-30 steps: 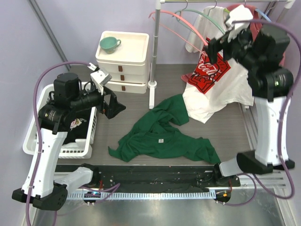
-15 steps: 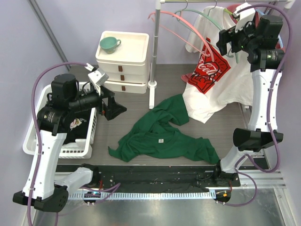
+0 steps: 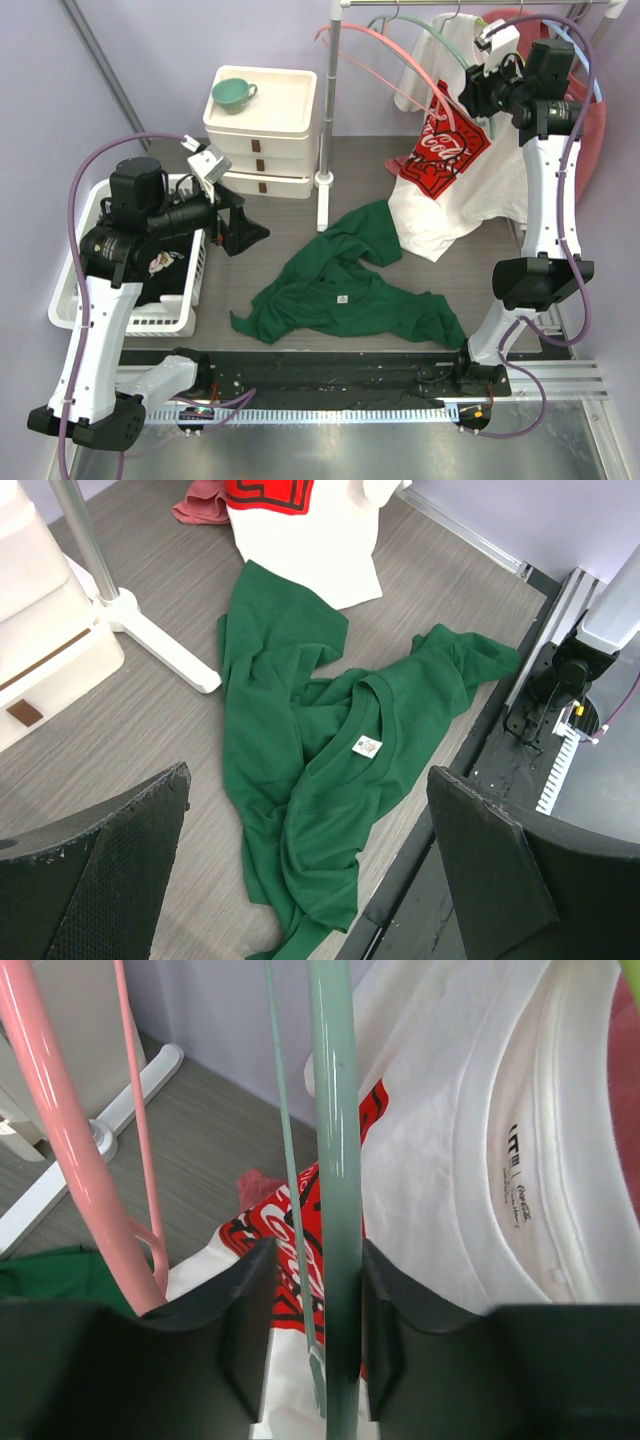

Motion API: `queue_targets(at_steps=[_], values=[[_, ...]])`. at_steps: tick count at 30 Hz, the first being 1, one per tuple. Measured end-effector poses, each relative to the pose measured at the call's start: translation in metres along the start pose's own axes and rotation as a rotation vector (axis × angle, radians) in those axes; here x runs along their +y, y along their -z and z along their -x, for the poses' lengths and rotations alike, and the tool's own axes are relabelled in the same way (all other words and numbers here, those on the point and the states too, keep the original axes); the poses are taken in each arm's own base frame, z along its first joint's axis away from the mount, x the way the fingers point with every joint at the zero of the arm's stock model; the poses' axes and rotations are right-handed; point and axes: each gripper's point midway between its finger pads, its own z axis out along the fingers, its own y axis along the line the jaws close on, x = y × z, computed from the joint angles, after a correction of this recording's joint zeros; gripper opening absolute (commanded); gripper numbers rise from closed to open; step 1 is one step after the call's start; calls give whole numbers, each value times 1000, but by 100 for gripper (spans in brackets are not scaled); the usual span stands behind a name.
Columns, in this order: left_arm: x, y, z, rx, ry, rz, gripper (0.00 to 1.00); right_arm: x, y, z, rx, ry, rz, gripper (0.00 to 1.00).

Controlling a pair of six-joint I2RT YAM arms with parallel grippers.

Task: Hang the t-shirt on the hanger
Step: Pick up the hanger from the clothesline.

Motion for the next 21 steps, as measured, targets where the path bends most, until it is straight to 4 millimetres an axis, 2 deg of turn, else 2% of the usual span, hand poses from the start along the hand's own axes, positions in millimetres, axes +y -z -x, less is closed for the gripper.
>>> queue_targets(at_steps=[1, 2, 3, 5, 12, 21], values=[[0, 0, 0, 0, 0, 0, 100, 1, -1, -1, 2, -1, 3, 28], [0, 0, 0, 0, 1, 0, 100, 1, -1, -1, 3, -2, 4, 16], [0, 0, 0, 0, 0, 0, 100, 1, -1, -1, 1, 3, 4, 10], [0, 0, 0, 0, 0, 1, 100, 0, -1, 0, -3, 2, 3, 1], [3, 0, -1, 3, -9, 13, 100, 3, 11, 10, -26, 6, -1, 1], [10, 0, -3, 13, -39, 44, 100, 7, 60, 56, -144, 40, -56, 1]])
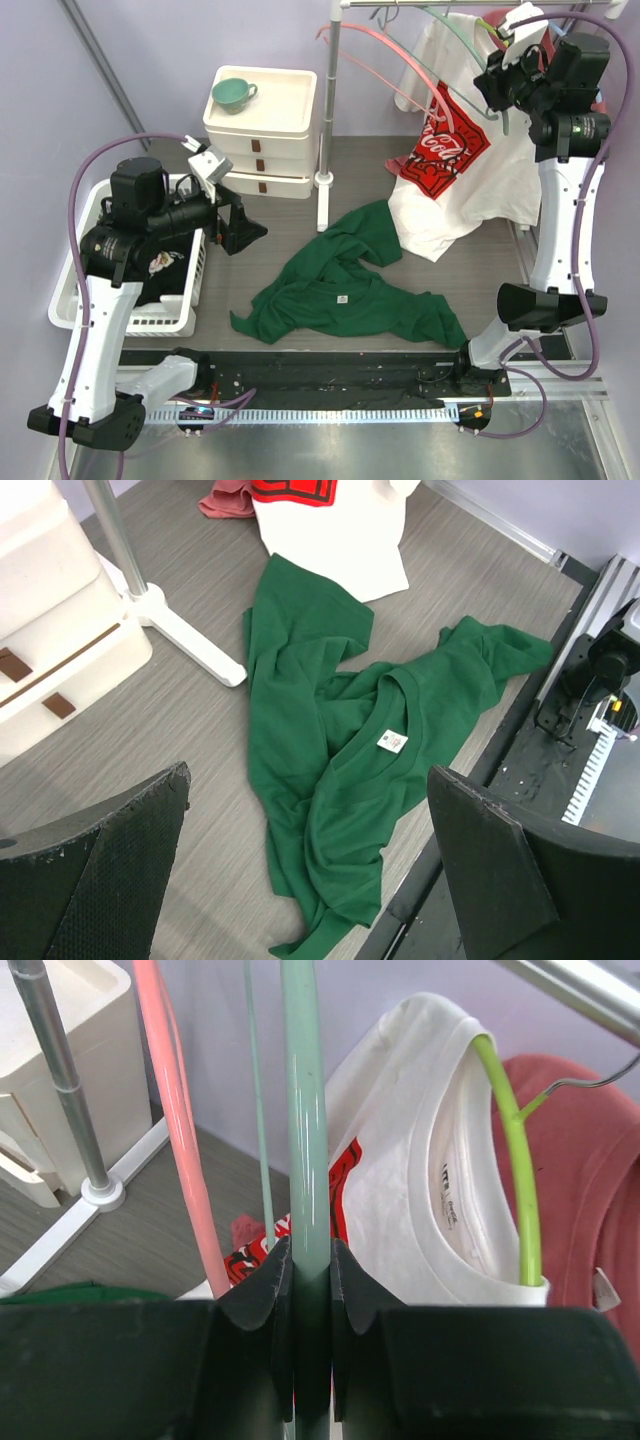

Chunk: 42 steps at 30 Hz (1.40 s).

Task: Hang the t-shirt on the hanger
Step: Pick up the hanger from the clothesline, then place the T-shirt on the hanger.

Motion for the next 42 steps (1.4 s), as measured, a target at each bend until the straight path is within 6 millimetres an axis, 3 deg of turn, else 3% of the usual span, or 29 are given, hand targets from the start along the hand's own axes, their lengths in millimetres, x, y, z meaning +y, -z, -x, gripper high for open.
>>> queue_targets(at_steps=[3, 7, 13, 18, 21, 25, 28, 31, 35, 42], values=[[2, -2, -2, 10, -3, 3, 100, -3, 13, 9, -14, 23, -35, 1], [6, -5, -6, 26, -8, 4, 100, 3, 38, 0, 32, 56, -61, 1], [10, -10, -18, 55, -19, 4, 100, 32, 108, -53, 203, 76, -117, 1], [14, -17, -31, 88, 7, -2, 100, 37, 164, -104, 364, 115, -252, 1], [16, -20, -38, 107, 22, -4, 100, 41, 187, -134, 470, 125, -295, 1], [18, -26, -53, 130, 45, -9, 100, 68, 205, -167, 555, 131, -207, 1], [17, -33, -70, 159, 95, -23, 100, 103, 217, -177, 555, 132, -46, 1], [14, -39, -88, 181, 139, -51, 100, 136, 224, -175, 515, 135, 120, 1], [3, -45, -109, 171, 168, -111, 100, 161, 221, -154, 406, 175, 295, 1], [-14, -61, -106, 111, 79, -247, 97, 201, 203, -141, 233, 191, 569, 1]])
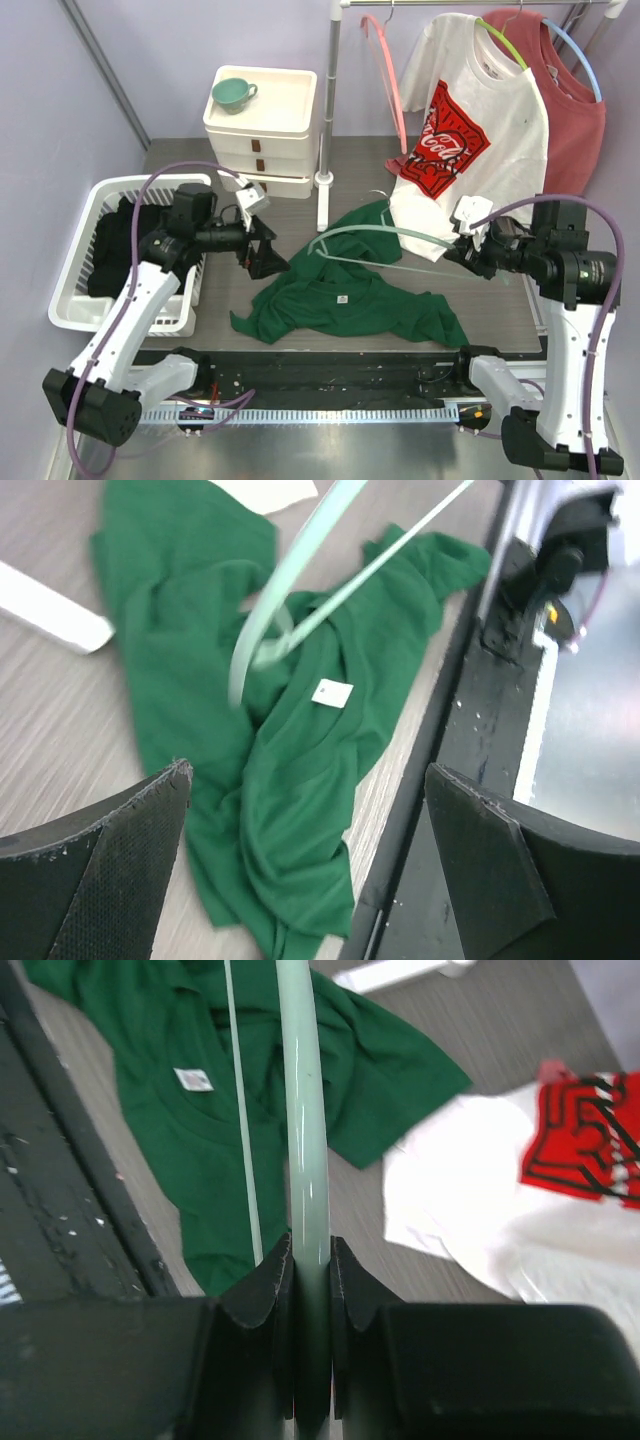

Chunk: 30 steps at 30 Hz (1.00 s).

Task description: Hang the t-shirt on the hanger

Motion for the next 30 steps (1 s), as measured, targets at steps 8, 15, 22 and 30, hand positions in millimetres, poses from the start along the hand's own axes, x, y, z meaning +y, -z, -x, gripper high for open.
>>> queue_targets(at_steps=[8, 15, 22, 30], values=[[-26, -51, -26, 124, -70, -177, 96, 20, -43, -4, -84, -89, 263, 1], [-25, -69, -39, 166, -72, -201, 78, 51, -51, -8, -107, -47, 372, 1], [-35, -75, -57, 204, -18, -263, 5, 60, -49, -6, -131, -22, 387, 16], [-49, -72, -63, 223, -29, -277, 0, 71, -66, -14, -32, -150, 469, 100]])
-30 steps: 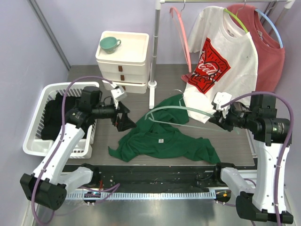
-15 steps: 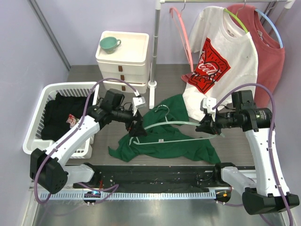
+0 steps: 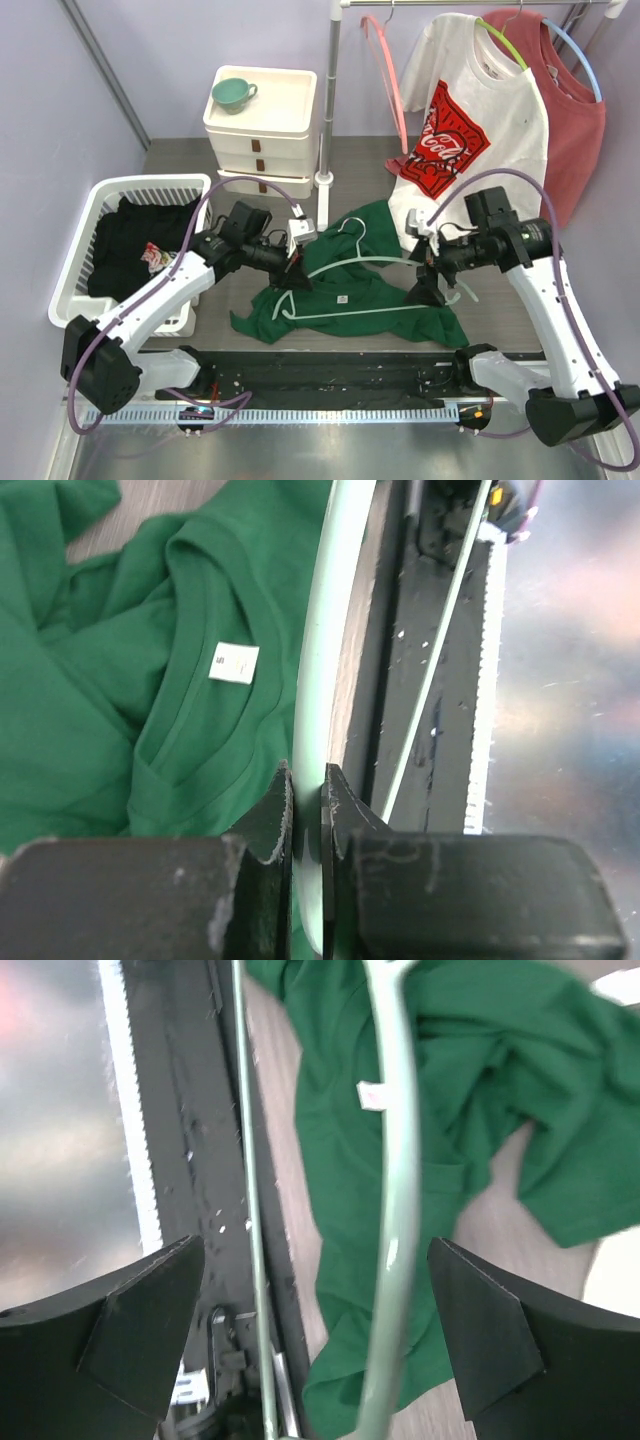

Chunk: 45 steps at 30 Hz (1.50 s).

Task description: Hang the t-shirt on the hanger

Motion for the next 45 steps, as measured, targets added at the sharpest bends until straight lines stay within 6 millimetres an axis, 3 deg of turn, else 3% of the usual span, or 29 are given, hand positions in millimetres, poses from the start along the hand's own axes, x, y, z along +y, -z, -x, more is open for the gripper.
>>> queue_targets(at_steps=[4, 13, 19, 21, 24, 27, 28, 29, 32, 35, 39, 42, 45], values=[[2, -2, -7, 38, -4, 40, 0, 8, -23, -4, 99, -11, 103, 96], [12, -8, -17, 138, -148, 179, 0, 1, -50, 7, 184, -8, 187, 67], [18, 1, -9, 127, -216, 259, 0, -3, -67, 0, 213, -78, 259, 65], [19, 2, -7, 123, -229, 266, 0, -4, -72, -2, 219, -98, 279, 60], [17, 2, -6, 120, -255, 265, 0, -4, -77, -4, 221, -112, 303, 35], [14, 0, -9, 121, -278, 257, 0, -3, -80, -4, 218, -125, 323, 1], [13, -1, -10, 122, -288, 253, 2, -2, -79, -5, 227, -145, 324, 1], [11, -1, -12, 122, -294, 249, 23, -4, -80, -6, 228, -137, 321, 1], [12, 0, -14, 121, -308, 264, 53, -4, -80, -7, 237, -144, 322, 1], [12, 5, -22, 146, -276, 256, 58, -4, -74, -17, 252, -119, 287, 1], [24, 26, -37, 147, -143, 246, 55, 5, -41, -44, 282, -48, 140, 1], [37, 39, -41, 138, -129, 255, 54, 11, -22, -43, 270, 21, 46, 1], [36, 33, -52, 172, -184, 179, 50, 8, -12, -45, 282, 50, -24, 1]])
